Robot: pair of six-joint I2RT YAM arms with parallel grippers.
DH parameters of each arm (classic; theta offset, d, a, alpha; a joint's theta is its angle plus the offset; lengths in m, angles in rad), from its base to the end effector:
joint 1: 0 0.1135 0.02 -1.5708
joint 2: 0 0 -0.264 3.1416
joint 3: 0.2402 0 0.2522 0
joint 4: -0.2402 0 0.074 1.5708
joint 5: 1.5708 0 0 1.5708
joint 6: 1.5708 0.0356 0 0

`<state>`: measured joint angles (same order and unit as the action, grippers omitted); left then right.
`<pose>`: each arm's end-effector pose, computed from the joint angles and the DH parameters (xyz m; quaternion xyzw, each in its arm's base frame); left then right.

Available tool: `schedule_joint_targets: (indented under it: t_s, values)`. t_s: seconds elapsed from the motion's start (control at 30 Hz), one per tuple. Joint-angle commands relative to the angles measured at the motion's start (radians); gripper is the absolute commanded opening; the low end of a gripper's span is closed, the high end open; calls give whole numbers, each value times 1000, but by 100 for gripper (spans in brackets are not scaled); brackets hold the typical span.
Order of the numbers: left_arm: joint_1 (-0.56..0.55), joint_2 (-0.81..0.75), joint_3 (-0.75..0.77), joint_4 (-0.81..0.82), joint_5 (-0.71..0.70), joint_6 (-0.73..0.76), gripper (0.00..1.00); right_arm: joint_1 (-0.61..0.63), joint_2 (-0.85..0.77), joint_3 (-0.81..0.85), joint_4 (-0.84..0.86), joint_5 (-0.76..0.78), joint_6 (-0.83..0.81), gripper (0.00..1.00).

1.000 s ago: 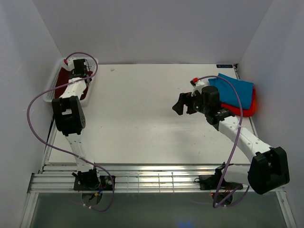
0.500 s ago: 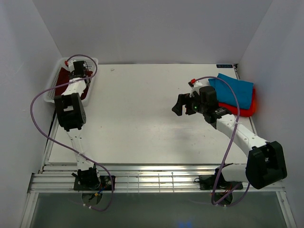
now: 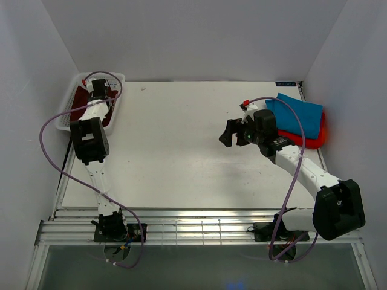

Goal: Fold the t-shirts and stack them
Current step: Grab the tshirt from the pile, then move the tshirt to the center of the board

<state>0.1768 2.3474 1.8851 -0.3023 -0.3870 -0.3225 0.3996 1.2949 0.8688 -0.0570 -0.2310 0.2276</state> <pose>0.5176 0.1061 0.1722 -0.2961 0.8561 0.1484 0.3968 0.2660 0.1212 0.2704 -0.1324 0.8418 0.2524 0.4585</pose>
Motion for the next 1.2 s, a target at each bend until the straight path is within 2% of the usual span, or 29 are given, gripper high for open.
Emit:
schedule_joint_targets:
  t_s: [0.0, 0.13, 0.37, 0.57, 0.73, 0.93, 1.03, 1.07, 1.17]
  values:
    - [4, -65, 20, 14, -6, -22, 0, 4, -11, 13, 26, -7, 3, 93]
    - [0, -206, 14, 11, -9, -46, 0, 4, 0, -2, 40, -24, 12, 93]
    - [-51, -401, 132, -70, -7, -15, 0, 8, 1, -28, 74, -48, 21, 93]
    - [-121, -556, 146, -104, 89, -13, 0, 13, -9, -39, 71, -56, 22, 94]
    - [-287, -678, 206, -138, 114, 40, 0, 13, -35, -40, 59, -48, 22, 93]
    - [-347, -780, 212, -158, 315, -33, 0, 18, -88, -70, 39, -47, 38, 93]
    - [-349, -801, 227, -182, 503, -85, 0, 19, -118, -86, 19, -25, 41, 94]
    - [-350, -807, 224, -182, 625, -98, 0, 18, -126, -90, 14, -16, 42, 93]
    - [-376, -803, 188, -187, 743, -131, 0, 19, -152, -94, -10, 13, 49, 93]
